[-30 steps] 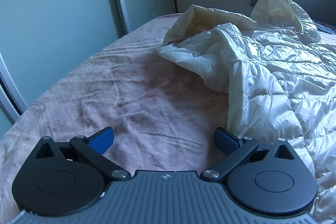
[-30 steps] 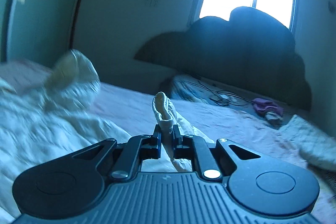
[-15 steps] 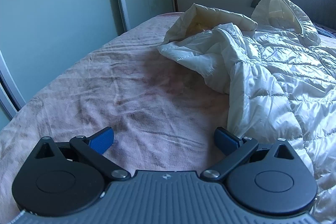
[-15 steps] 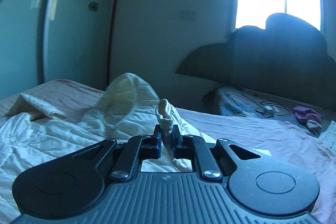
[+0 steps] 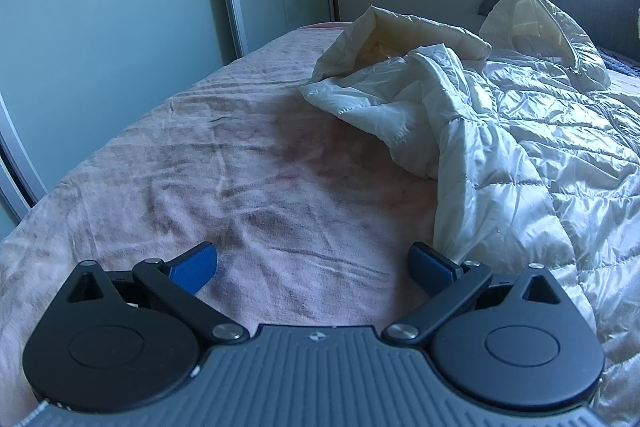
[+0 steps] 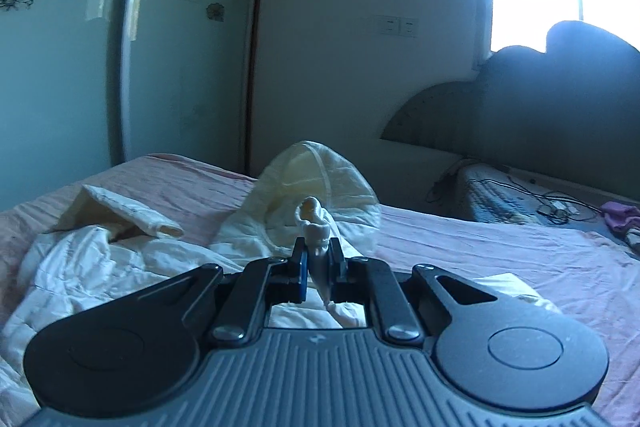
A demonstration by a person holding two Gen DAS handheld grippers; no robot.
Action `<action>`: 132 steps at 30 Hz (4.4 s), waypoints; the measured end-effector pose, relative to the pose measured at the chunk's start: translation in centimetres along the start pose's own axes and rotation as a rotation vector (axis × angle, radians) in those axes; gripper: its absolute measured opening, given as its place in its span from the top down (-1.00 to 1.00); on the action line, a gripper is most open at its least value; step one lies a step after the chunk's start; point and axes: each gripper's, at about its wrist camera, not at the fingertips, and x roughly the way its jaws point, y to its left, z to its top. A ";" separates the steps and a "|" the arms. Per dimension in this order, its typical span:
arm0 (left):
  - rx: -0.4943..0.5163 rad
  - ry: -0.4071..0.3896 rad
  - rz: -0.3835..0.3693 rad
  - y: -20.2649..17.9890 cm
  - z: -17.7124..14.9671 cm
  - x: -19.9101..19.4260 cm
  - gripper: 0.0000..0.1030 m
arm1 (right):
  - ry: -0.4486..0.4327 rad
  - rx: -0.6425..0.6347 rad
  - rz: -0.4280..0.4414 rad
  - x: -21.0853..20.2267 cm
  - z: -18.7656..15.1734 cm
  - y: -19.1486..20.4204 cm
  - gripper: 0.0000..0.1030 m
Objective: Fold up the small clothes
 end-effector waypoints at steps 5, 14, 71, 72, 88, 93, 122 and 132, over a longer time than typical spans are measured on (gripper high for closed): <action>-0.006 0.002 -0.003 0.1 0.0 0.0 -1.00 | 0.001 -0.013 0.034 0.8 0.1 2.2 0.81; -0.011 0.003 -0.006 0.1 -0.1 0.1 -1.00 | 0.019 -0.042 0.074 3.0 -0.7 6.4 0.81; -0.034 -0.019 -0.179 -1.7 11.5 -0.2 -0.97 | 0.213 0.089 0.263 2.0 -4.4 11.4 -0.46; -0.041 -0.010 -0.200 -2.1 12.7 0.2 -0.97 | 0.214 0.075 0.256 1.5 -4.7 11.4 -0.47; -0.321 0.308 -0.471 -7.7 21.4 11.7 -0.53 | 0.221 0.119 0.320 -0.3 -8.5 10.9 -0.53; -0.467 0.309 -0.480 -7.2 22.0 14.6 -0.52 | 0.224 0.139 0.336 -0.2 -9.0 10.6 -0.53; -0.313 -0.055 -0.555 -14.3 22.4 1.4 0.91 | 0.151 0.376 0.281 -2.9 -8.3 4.7 -0.53; -0.261 -0.007 -0.704 -16.8 17.8 -2.9 0.91 | 0.050 1.295 0.600 1.6 -11.0 -7.0 -0.57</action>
